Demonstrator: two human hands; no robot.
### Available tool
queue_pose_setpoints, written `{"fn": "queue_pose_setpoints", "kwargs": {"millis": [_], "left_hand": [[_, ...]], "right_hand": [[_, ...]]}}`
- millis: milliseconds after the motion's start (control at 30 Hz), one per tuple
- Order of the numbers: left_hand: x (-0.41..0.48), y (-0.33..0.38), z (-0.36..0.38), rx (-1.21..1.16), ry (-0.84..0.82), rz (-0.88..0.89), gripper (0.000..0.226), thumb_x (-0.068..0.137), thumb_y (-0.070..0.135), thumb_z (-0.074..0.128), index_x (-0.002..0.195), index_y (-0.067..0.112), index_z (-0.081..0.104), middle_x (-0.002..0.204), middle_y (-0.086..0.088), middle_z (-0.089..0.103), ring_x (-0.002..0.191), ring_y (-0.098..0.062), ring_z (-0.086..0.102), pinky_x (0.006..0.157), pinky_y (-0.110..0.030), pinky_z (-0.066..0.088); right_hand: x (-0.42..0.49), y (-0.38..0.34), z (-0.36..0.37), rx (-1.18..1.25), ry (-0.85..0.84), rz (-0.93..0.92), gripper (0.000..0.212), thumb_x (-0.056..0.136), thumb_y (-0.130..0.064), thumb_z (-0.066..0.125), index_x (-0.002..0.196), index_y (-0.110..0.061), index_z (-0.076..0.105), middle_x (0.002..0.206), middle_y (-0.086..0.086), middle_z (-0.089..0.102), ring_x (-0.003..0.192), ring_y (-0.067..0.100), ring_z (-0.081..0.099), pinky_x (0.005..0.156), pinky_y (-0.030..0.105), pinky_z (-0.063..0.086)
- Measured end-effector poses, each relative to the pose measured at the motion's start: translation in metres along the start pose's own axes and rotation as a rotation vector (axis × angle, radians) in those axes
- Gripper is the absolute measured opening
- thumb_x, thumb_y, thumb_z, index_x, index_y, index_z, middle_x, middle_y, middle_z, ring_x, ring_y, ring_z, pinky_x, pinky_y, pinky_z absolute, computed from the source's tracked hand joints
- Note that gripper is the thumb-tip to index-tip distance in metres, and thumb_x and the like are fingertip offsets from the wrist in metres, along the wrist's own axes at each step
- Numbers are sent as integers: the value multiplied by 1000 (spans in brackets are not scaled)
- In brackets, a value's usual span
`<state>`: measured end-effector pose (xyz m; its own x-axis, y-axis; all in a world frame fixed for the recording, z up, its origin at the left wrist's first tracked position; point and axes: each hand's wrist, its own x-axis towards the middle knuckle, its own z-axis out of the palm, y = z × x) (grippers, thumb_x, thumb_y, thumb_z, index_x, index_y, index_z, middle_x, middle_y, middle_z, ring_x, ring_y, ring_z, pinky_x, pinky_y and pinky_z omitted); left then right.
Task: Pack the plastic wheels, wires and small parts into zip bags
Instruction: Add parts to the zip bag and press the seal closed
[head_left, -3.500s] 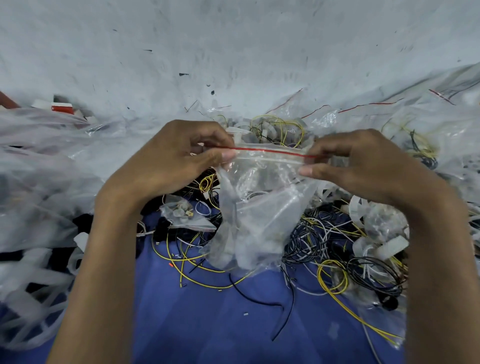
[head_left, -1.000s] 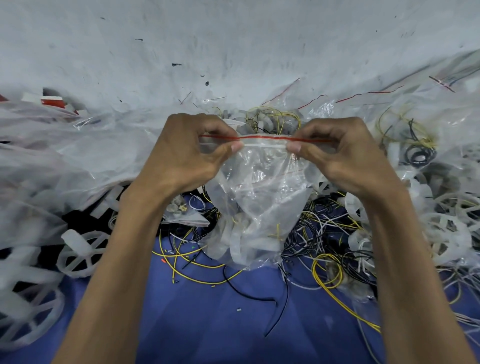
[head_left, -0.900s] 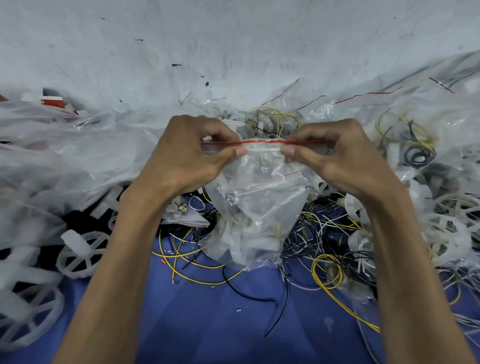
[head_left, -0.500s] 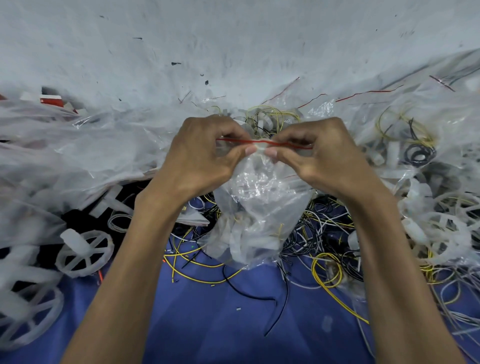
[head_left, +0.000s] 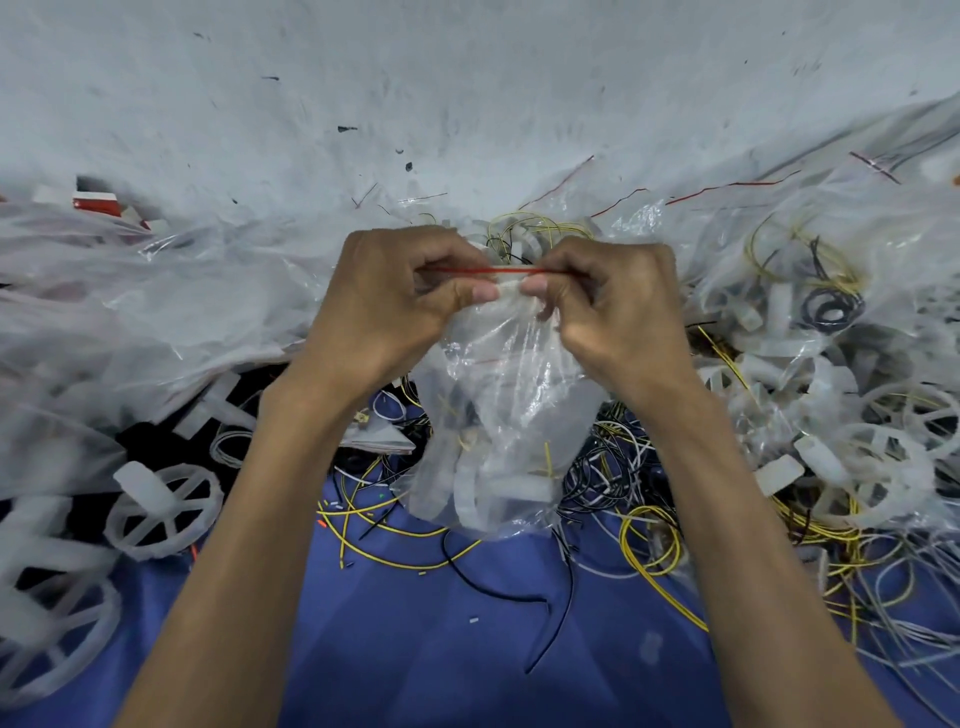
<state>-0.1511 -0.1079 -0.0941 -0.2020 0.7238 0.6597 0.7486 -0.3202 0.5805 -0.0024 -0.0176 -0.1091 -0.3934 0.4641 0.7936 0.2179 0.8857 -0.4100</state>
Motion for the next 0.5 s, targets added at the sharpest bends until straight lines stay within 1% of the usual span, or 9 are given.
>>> {"fn": "queue_pose_setpoints", "kwargs": {"millis": [67,133,200,267,300,367,433,467,500], "left_hand": [[1,-7,-6,20,-95,-59,16,76,24,75,80,37,65,75,20,66,64,12,55,62,-6,40],[0,-14,-9,32,-163,-95,10,79,25,72,80,33,65,71,18,66,63,10,54,61,-8,38],[-3,-16,-8,-100,-166,-132,6,80,20,69,79,25,67,65,16,67,63,8,58,62,-7,41],[-4,-17,-7,-268,-176,-171,6,81,15,66,81,20,67,66,15,69,66,6,63,63,-7,46],[-3,-17,-6,-315,-174,-175,7,81,12,65,81,18,66,66,15,69,66,5,64,63,-7,46],[-3,-19,-4,-350,-130,-182,11,81,6,65,78,16,65,65,12,67,63,3,64,61,-8,48],[-2,-21,-2,-358,-86,-194,13,80,4,67,74,16,65,63,10,66,61,-1,64,60,-11,50],[-1,-22,-2,-342,-75,-186,15,80,5,67,71,16,65,61,9,65,60,-1,63,59,-12,50],[-1,-23,-1,-315,-70,-171,18,81,5,68,69,17,63,60,9,64,59,0,63,58,-11,50]], "right_hand": [[-1,2,4,-3,44,9,11,81,-16,64,75,-10,72,56,-9,59,47,7,49,52,30,44],[-2,4,7,16,66,23,11,81,-15,63,76,-9,72,59,-20,51,46,-1,42,53,24,39],[-2,6,10,32,68,37,13,82,-13,61,77,-7,71,59,-23,48,50,0,43,54,23,38],[-3,8,12,40,47,39,14,84,-11,59,77,-6,70,57,-28,45,48,-3,41,53,19,34],[-3,8,11,48,31,38,14,85,-10,59,77,-6,70,55,-29,44,47,-4,42,52,18,34],[-3,9,9,65,9,40,12,84,-10,60,78,-6,70,57,-29,47,47,0,46,53,18,36],[-2,11,7,61,24,38,11,82,-12,64,76,-5,70,63,-32,48,49,-6,49,53,10,34],[-2,11,6,50,33,37,12,81,-14,65,74,-5,69,64,-34,47,48,-8,49,51,10,33],[-2,11,7,39,40,35,14,80,-17,65,73,-5,69,61,-35,46,46,-7,48,50,13,33]]}}
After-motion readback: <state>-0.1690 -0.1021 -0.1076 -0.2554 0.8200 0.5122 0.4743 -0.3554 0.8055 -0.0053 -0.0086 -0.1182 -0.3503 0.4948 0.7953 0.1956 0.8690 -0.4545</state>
